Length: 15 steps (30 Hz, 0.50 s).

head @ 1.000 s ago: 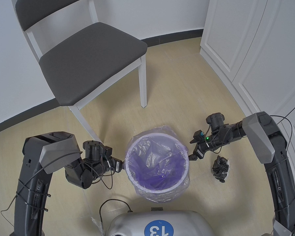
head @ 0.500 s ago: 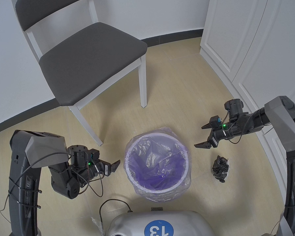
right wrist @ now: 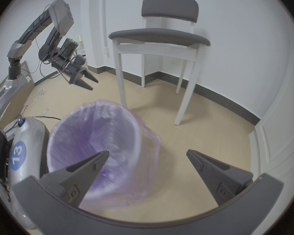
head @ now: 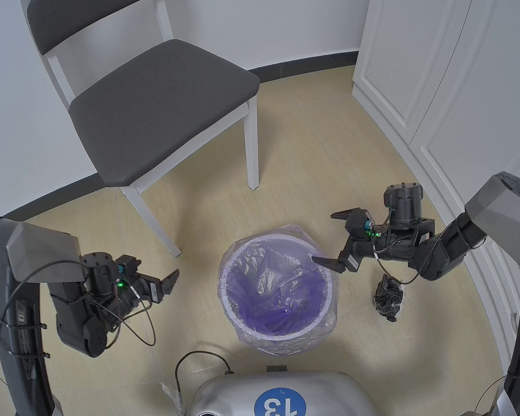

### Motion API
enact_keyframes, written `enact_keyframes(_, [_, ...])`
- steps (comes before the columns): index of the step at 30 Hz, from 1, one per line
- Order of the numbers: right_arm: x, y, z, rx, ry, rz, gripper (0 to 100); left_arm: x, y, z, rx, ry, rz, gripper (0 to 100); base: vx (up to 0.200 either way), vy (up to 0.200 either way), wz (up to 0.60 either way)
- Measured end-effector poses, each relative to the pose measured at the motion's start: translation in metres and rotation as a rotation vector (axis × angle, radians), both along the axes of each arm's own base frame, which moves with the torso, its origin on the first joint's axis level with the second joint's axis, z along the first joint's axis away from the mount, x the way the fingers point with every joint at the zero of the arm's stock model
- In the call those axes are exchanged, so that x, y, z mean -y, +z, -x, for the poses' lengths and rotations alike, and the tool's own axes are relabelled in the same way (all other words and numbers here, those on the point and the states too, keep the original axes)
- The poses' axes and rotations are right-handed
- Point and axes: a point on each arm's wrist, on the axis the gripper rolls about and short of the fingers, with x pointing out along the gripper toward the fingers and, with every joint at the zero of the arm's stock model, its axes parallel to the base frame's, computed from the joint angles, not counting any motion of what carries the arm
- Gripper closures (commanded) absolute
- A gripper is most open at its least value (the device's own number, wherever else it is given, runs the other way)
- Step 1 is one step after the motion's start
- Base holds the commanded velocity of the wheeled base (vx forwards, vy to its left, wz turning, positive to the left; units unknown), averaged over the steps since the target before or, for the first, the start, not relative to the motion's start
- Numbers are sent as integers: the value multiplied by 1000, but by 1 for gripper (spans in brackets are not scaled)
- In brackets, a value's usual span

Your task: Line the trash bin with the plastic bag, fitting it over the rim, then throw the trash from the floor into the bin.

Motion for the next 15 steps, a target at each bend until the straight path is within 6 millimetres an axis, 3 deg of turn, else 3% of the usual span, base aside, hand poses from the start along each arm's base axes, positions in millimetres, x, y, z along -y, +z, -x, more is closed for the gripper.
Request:
enact_keyframes(8, [-46,-6,42,45,69,36,0,-26,30,38,8,124,-11,0,0,0,0])
enact_keyframes(15, [-64,-23,43,128,25,113,0,-33,48,48,56,158,-13,0,0,0,0])
